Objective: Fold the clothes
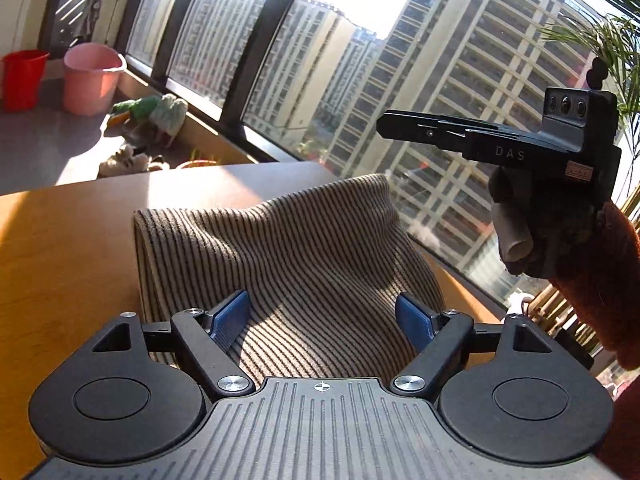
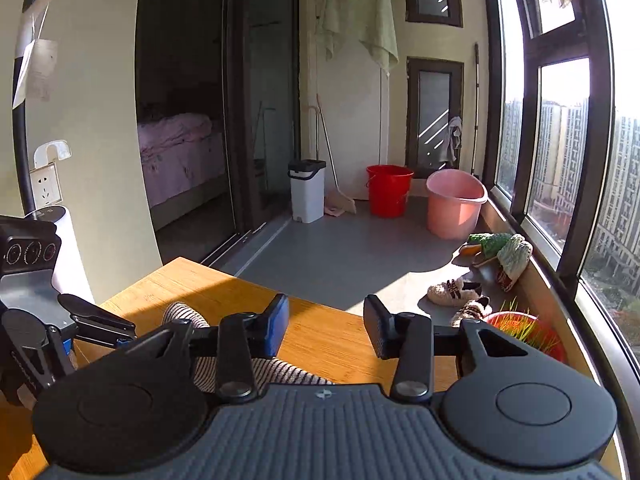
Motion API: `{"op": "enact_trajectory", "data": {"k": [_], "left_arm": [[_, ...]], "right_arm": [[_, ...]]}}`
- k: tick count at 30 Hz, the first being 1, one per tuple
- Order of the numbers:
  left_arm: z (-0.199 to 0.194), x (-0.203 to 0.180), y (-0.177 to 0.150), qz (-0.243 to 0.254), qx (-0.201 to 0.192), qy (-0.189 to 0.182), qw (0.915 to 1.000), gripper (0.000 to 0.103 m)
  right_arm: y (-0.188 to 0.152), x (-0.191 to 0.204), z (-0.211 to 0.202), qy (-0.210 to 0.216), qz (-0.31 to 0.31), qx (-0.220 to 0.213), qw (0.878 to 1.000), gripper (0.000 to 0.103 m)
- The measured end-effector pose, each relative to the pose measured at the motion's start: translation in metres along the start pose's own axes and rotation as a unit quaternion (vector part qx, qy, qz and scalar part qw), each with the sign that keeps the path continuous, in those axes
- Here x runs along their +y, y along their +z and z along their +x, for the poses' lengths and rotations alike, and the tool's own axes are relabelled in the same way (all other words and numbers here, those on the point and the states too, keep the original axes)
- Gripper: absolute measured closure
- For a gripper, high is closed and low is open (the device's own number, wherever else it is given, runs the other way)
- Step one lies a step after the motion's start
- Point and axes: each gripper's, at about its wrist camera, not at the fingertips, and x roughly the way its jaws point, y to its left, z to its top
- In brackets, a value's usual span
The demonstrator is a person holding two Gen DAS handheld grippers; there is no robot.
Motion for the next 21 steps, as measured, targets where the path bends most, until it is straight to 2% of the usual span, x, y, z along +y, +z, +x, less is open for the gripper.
{"op": "enact_trajectory", "data": {"k": [2, 5, 7, 8, 10, 11, 14, 16, 18, 20, 21], "left_arm": [[0.001, 0.004, 0.0, -0.006, -0.003, -0.001, 1.0, 0.014], [-0.001, 0.01, -0.002, -0.007, -0.004, -0.001, 1.0, 0.014], [-0.003, 0.01, -0.002, -0.004, -0.002, 0.015, 0.9999, 0.015], [-0.006, 0.007, -0.001, 0.002, 0.002, 0.03, 0.9995, 0.015], [-0.017, -0.004, 0.004, 0.031, 0.0, 0.051, 0.9982, 0.014], [-0.023, -0.012, 0.008, 0.052, -0.008, 0.051, 0.9973, 0.013], [-0.03, -0.027, 0.024, 0.088, -0.031, 0.022, 0.9954, 0.007], [-0.017, -0.026, 0.035, 0.105, -0.023, 0.024, 0.9939, 0.007], [0.009, -0.011, 0.043, 0.1, 0.005, 0.053, 0.9936, 0.01], [0.033, 0.011, 0.045, 0.079, 0.032, 0.103, 0.9909, 0.015], [0.041, 0.023, 0.045, 0.062, 0.04, 0.117, 0.9904, 0.008]], "right_arm": [[-0.01, 0.01, 0.005, 0.022, 0.009, 0.022, 0.999, 0.062], [-0.043, -0.001, 0.036, 0.003, 0.062, 0.058, 0.996, 0.059], [-0.065, -0.009, 0.057, -0.01, 0.097, 0.081, 0.992, 0.057], [-0.066, -0.012, 0.058, -0.007, 0.111, 0.077, 0.991, 0.056], [-0.064, -0.008, 0.059, -0.011, 0.097, 0.075, 0.992, 0.054], [-0.064, -0.004, 0.059, -0.014, 0.084, 0.074, 0.994, 0.054], [-0.065, -0.004, 0.06, -0.015, 0.082, 0.073, 0.994, 0.053], [-0.064, -0.007, 0.058, -0.013, 0.091, 0.072, 0.993, 0.053], [-0.062, -0.006, 0.052, -0.019, 0.091, 0.064, 0.994, 0.051], [-0.057, 0.0, 0.034, -0.034, 0.079, 0.055, 0.995, 0.039], [-0.056, 0.001, 0.023, -0.031, 0.086, 0.052, 0.994, 0.038]]}}
